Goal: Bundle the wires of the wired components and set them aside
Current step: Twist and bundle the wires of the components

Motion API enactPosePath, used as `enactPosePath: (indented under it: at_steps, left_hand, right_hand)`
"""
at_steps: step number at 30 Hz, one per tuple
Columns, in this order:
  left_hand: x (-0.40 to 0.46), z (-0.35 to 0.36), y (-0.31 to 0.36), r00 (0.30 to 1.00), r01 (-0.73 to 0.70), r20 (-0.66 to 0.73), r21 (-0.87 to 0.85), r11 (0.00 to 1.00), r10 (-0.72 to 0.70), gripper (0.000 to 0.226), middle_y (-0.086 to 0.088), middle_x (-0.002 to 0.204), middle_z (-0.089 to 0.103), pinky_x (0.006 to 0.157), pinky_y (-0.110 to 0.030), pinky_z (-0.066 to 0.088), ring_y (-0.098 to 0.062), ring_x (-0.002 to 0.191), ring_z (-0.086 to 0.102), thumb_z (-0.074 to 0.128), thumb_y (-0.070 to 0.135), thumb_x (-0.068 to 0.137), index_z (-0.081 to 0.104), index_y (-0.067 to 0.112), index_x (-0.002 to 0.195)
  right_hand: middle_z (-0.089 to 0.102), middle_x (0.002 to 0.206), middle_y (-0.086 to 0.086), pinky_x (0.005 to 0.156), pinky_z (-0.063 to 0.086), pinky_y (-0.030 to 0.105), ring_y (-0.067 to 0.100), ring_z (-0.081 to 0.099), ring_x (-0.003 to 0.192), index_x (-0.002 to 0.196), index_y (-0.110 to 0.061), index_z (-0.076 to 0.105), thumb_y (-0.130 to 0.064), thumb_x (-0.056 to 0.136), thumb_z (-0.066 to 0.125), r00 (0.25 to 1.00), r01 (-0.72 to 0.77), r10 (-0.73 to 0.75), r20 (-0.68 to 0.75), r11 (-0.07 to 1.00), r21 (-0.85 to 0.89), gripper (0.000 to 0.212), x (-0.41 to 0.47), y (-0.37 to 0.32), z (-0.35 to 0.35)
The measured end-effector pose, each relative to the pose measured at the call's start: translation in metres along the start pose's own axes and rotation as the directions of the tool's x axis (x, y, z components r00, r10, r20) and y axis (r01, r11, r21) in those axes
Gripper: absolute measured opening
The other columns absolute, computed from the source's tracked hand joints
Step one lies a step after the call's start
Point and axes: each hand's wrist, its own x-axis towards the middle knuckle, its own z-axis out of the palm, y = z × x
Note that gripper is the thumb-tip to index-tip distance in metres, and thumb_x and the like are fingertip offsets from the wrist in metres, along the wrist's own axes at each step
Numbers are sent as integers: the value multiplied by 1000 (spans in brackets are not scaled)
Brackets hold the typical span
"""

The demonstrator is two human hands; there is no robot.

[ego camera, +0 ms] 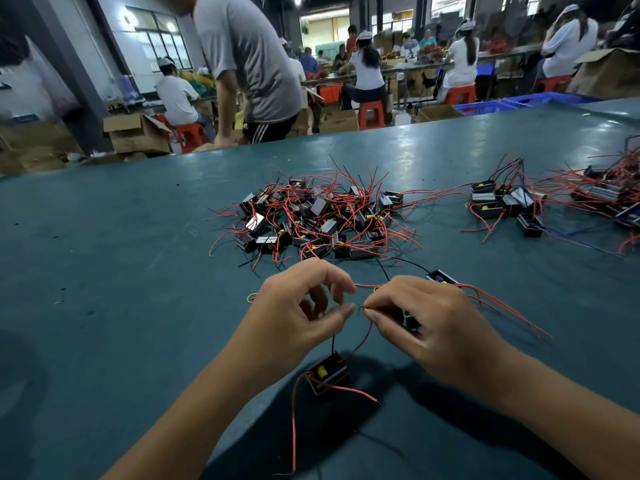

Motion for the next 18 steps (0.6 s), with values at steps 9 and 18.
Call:
enactPosePath:
  at_steps: [9, 18]
  left_hand:
    - [0, 2, -1, 991, 130, 48, -154, 979, -124, 14, 2, 70, 64, 57, -34, 42, -11, 62, 52, 68, 32, 93, 72, 24, 83]
    - [3, 11, 5, 932, 362, 139, -382, 850, -334, 26, 5, 59, 53, 45, -17, 28, -7, 47, 35, 67, 35, 91, 70, 22, 69]
  right_hand:
    - [62, 78, -5, 64, 44, 22, 8, 53, 68, 86, -10, 67, -19, 93, 60, 1000, -7, 7, 8, 1000, 12, 13, -1, -1, 1]
    - [61, 78, -6, 67, 39, 13, 6, 52, 69, 87, -10, 68, -17, 92, 62, 1000, -9, 9, 7, 1000, -16, 10, -1, -3, 1]
